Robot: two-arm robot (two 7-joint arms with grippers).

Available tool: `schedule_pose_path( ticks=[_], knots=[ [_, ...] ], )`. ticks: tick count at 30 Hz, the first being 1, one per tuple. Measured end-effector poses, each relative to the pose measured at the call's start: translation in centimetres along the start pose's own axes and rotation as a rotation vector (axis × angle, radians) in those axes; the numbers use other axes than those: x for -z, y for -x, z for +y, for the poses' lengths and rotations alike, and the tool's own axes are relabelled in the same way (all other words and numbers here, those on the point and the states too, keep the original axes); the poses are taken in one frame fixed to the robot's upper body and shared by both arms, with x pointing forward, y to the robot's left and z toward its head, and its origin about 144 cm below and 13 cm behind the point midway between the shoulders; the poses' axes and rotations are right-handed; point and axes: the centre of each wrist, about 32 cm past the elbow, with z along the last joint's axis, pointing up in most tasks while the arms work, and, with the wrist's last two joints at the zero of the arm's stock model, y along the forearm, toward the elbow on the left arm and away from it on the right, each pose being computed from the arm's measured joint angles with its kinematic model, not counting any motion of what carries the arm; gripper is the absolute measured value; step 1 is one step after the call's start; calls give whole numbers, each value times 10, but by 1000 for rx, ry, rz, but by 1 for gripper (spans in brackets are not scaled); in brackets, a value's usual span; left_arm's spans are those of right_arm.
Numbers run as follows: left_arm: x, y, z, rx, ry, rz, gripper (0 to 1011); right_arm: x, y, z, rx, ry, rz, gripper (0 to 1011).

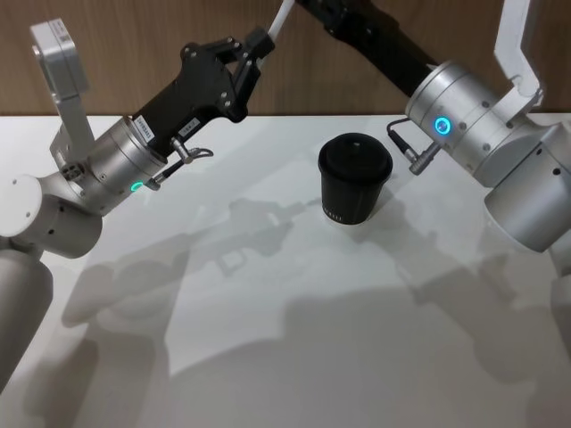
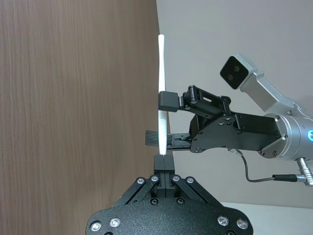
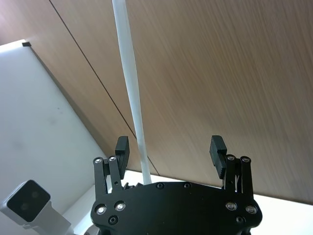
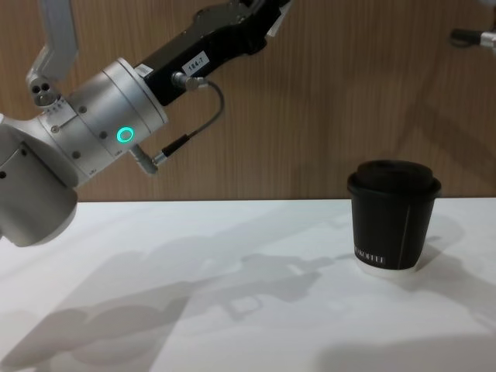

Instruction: Pick up the straw with one hand, pass it to the other hand, and insert it into the cup.

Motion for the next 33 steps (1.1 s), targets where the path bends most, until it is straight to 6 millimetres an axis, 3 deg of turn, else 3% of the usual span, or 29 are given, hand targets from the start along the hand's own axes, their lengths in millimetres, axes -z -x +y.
schedule_pose_path(
  ticks=[14, 20, 33],
  knots=[
    [0, 0, 0, 0, 0, 0, 0, -3, 1, 7, -15, -10, -16, 998],
    [0, 0, 0, 0, 0, 0, 0, -5, 2, 7, -20, -16, -19, 883],
    [0, 0, 0, 0, 0, 0, 0, -10, 7, 5, -45, -25, -34, 477]
  ],
)
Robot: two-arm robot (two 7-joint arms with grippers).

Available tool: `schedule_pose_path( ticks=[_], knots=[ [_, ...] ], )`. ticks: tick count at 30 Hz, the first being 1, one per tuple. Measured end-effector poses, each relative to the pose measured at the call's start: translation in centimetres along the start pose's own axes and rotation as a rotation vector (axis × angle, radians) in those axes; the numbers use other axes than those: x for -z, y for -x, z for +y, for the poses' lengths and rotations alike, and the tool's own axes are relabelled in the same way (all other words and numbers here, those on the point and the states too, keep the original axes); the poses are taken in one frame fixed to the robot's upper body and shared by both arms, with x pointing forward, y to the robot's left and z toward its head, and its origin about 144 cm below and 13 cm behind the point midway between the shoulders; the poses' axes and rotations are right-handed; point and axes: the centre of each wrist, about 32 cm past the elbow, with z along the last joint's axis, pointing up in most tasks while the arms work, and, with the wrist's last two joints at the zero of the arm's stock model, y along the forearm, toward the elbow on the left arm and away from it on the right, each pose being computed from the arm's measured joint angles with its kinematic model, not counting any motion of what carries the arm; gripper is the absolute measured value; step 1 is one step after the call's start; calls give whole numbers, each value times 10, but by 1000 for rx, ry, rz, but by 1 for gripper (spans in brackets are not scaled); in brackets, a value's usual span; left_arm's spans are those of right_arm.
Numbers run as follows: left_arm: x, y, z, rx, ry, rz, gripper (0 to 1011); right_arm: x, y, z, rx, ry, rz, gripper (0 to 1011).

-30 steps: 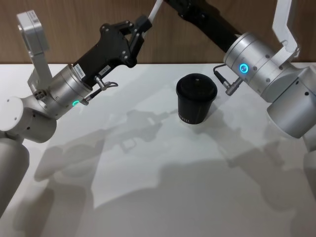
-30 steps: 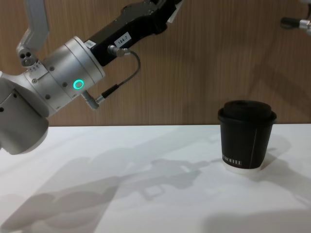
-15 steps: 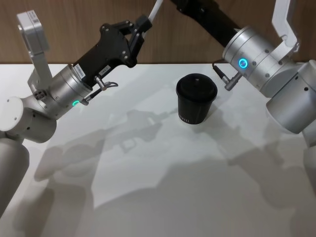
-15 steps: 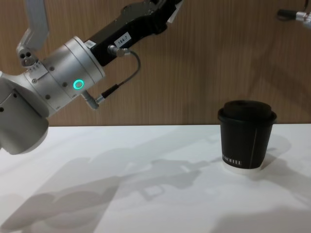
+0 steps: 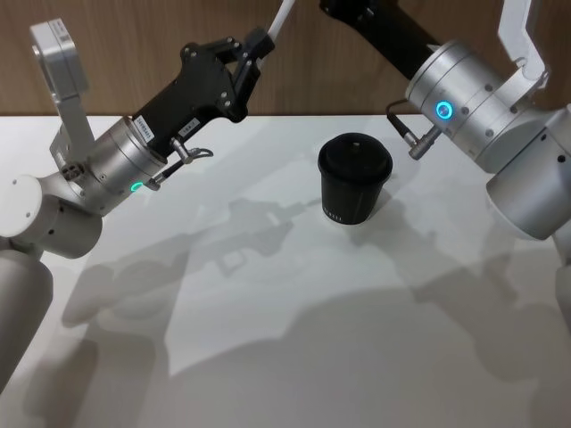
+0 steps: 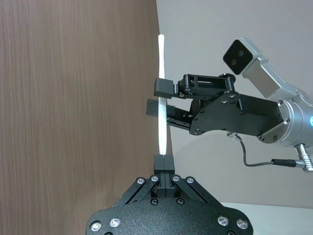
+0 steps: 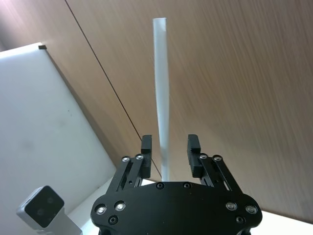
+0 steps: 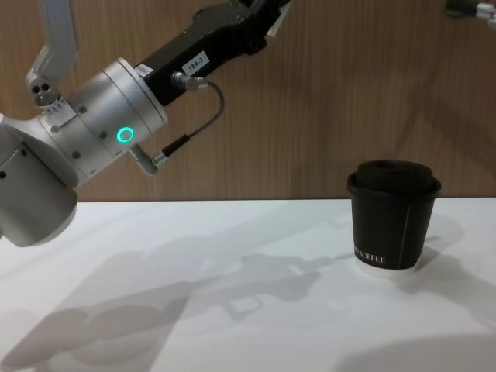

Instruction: Pick up the straw with one hand, pass it to the other hand, and insert it into the cup.

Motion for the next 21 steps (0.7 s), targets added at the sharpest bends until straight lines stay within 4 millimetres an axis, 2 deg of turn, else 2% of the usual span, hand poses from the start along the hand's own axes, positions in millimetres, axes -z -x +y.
schedule_pose_path(
  ticks=[2, 3, 12, 21],
  knots=[
    [0, 0, 0, 0, 0, 0, 0, -1, 1, 0, -6, 0, -2, 417],
    [0, 0, 0, 0, 0, 0, 0, -1, 2, 0, -9, 0, -3, 355],
    [0, 0, 0, 0, 0, 0, 0, -2, 5, -1, -27, 1, -6, 89],
    [0, 0, 0, 0, 0, 0, 0, -3, 7, -2, -41, 1, -5, 13]
  ],
)
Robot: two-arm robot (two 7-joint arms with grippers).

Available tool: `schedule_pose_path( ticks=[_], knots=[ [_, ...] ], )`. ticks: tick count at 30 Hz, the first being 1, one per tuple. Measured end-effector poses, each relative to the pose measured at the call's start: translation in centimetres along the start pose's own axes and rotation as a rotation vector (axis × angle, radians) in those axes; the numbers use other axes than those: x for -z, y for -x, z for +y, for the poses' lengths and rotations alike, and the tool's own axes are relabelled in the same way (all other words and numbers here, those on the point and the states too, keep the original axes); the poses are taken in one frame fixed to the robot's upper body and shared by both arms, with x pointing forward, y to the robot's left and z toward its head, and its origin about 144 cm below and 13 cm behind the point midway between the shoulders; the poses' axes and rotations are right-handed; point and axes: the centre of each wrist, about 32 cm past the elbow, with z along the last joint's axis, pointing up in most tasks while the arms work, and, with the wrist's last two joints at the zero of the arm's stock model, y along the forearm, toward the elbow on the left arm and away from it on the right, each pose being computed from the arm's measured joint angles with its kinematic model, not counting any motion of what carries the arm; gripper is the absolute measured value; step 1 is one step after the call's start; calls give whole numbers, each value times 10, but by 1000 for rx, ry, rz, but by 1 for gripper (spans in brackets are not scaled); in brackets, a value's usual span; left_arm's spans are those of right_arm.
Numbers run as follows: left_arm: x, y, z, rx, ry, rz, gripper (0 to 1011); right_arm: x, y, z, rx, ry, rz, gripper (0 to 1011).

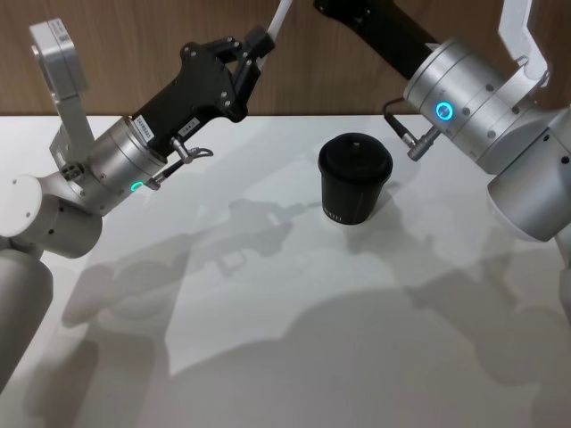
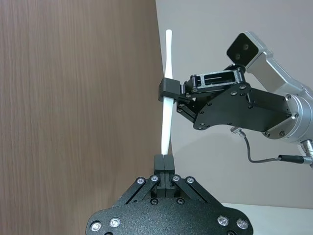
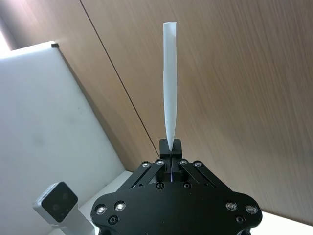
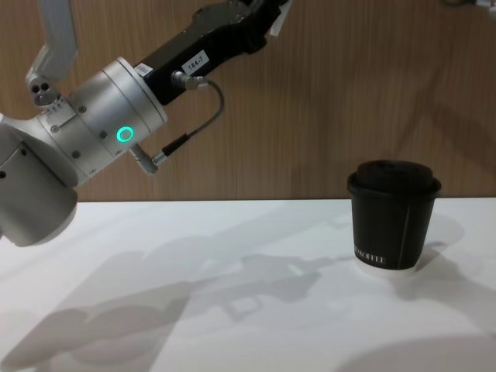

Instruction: Pick up the straw with one hand, pass it to the other hand, and insert it into the cup.

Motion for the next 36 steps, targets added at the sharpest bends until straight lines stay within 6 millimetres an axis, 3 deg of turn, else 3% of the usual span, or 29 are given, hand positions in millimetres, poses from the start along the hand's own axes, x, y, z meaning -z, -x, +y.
schedule_pose_path(
  ticks=[5, 22, 25, 27, 36],
  knots=[
    [0, 0, 0, 0, 0, 0, 63, -1, 1, 0, -5, -3, 0, 8],
    [0, 0, 0, 0, 0, 0, 605, -1, 1, -1, -11, -1, 0, 7],
    [0, 0, 0, 0, 0, 0, 662, -1, 1, -1, -11, -6, -3, 7],
    [0, 0, 0, 0, 0, 0, 768, -1, 1, -1, -7, -11, -13, 7],
    [0, 0, 0, 0, 0, 0, 1002, 3, 1, -4, 34, -41, -92, 7]
  ],
)
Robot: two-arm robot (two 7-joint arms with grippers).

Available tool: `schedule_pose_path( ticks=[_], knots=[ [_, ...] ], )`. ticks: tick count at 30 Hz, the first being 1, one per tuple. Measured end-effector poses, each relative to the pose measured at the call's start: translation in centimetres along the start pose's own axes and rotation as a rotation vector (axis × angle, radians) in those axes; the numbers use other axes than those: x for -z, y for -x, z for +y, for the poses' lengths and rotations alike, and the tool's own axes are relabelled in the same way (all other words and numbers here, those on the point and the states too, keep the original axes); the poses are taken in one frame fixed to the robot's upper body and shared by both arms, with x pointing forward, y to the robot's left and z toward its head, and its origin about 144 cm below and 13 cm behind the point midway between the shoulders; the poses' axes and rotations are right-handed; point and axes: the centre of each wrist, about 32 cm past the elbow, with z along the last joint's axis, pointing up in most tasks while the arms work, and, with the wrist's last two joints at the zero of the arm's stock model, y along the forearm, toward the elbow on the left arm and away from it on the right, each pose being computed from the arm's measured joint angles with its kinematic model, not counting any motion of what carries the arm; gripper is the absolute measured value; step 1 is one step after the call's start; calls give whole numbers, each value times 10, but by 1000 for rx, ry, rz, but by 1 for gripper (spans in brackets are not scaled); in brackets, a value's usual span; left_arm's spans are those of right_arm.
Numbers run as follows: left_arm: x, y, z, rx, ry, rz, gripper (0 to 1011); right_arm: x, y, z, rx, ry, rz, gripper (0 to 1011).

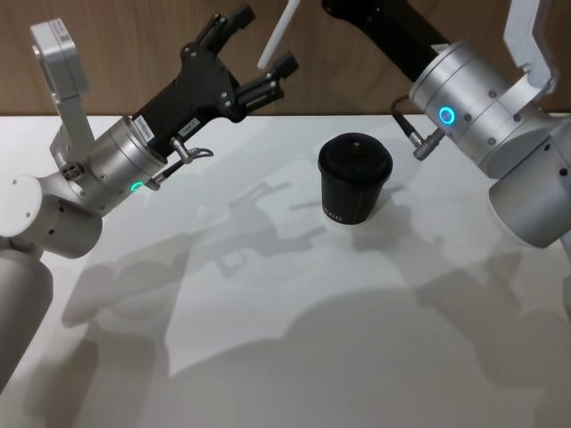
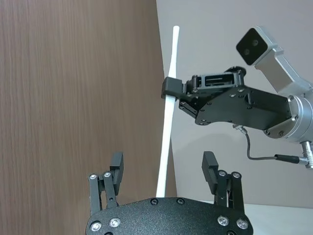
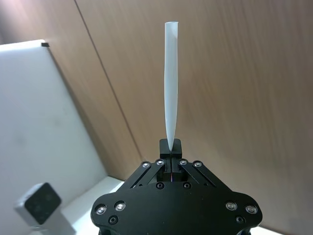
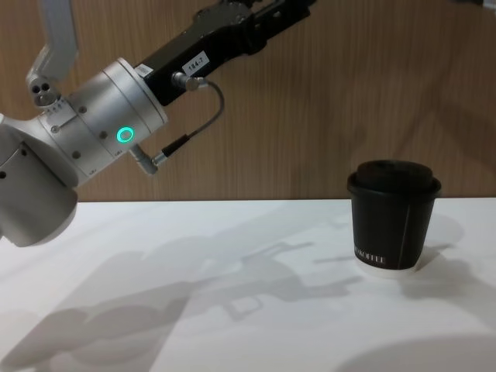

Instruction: Pick up the straw with one hand, pass it to the other hand, and insert it into the cup.

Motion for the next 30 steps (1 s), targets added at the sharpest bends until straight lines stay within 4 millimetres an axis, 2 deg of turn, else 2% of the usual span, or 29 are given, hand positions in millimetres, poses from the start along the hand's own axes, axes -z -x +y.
schedule_pose_path(
  ticks=[13, 30],
  knots=[
    [0, 0, 0, 0, 0, 0, 1003, 14, -9, -10, 116, -17, -168, 7],
    [0, 0, 0, 0, 0, 0, 1003, 37, -28, -22, 198, 40, -291, 7]
  ],
)
